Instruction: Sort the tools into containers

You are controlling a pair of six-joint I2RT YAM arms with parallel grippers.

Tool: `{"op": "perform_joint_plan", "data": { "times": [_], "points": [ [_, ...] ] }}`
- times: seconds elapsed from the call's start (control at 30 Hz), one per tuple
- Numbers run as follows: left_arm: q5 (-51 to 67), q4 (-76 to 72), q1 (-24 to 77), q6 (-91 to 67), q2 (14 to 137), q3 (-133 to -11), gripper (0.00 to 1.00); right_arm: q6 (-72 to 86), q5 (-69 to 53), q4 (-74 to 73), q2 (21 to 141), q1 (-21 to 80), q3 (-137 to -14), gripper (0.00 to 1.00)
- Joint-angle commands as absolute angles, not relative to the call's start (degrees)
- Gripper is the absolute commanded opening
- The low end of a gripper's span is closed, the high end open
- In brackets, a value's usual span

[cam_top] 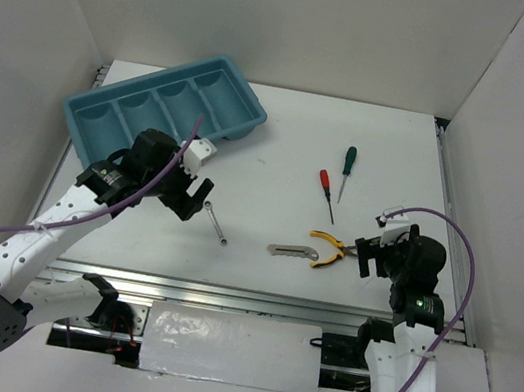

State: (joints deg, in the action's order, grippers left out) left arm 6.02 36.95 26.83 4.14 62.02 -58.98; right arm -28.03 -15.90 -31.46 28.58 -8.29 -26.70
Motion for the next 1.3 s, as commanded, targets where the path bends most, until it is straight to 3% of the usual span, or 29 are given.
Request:
{"op": "perform_joint_plan", "data": {
  "times": [0.0,0.23,0.33,0.4,0.57,0.6,0.67,0.7,0.9,1.0,1.27],
  "points": [
    [1.84,34.01,25.93,2.36,60.03,-58.97,0.99,-28.04,-15.91,-32.08,28.13,-8.79,-29.45,1.00],
    [12.46,35.59,24.87,17.47,63.17,-59.75,0.90,-28.13,-16.35,-32.08,28.65,-8.79,-29.53,1.00],
    [20.80,40.86,24.34,31.43,67.39,-63.35,0.93,-28.21,-16.43,-32.17,28.56,-8.70,-29.62,1.00],
    [20.13,45.94,27.32,42.55,71.25,-67.29,0.93,-28.30,-16.52,-32.26,28.74,-8.70,-29.53,1.00],
    [19.95,65.02,32.34,62.65,82.34,-79.08,0.75,-28.48,-16.96,-32.52,29.70,-8.70,-29.79,1.00],
    [20.82,69.22,32.43,66.76,83.92,-82.23,0.74,-28.48,-16.88,-32.43,29.88,-8.79,-29.71,1.00],
    [23.55,72.32,32.43,72.13,87.70,-83.75,0.88,-28.39,-16.70,-32.26,30.15,-8.79,-29.62,1.00],
    [23.47,72.86,32.87,76.42,89.28,-83.41,0.87,-28.48,-16.70,-32.26,30.23,-8.79,-29.62,1.00],
    [23.73,64.97,34.80,87.44,91.49,-77.71,0.64,-28.13,-16.00,-32.08,30.76,-8.88,-29.62,1.00],
    [24.34,60.21,35.07,92.18,92.72,-76.21,0.63,-28.13,-15.82,-31.91,31.20,-8.88,-29.44,1.00],
    [22.32,60.21,36.30,98.70,104.58,-81.46,0.47,-27.95,-15.64,-32.08,31.73,-9.05,-29.62,1.00]
  ]
}}
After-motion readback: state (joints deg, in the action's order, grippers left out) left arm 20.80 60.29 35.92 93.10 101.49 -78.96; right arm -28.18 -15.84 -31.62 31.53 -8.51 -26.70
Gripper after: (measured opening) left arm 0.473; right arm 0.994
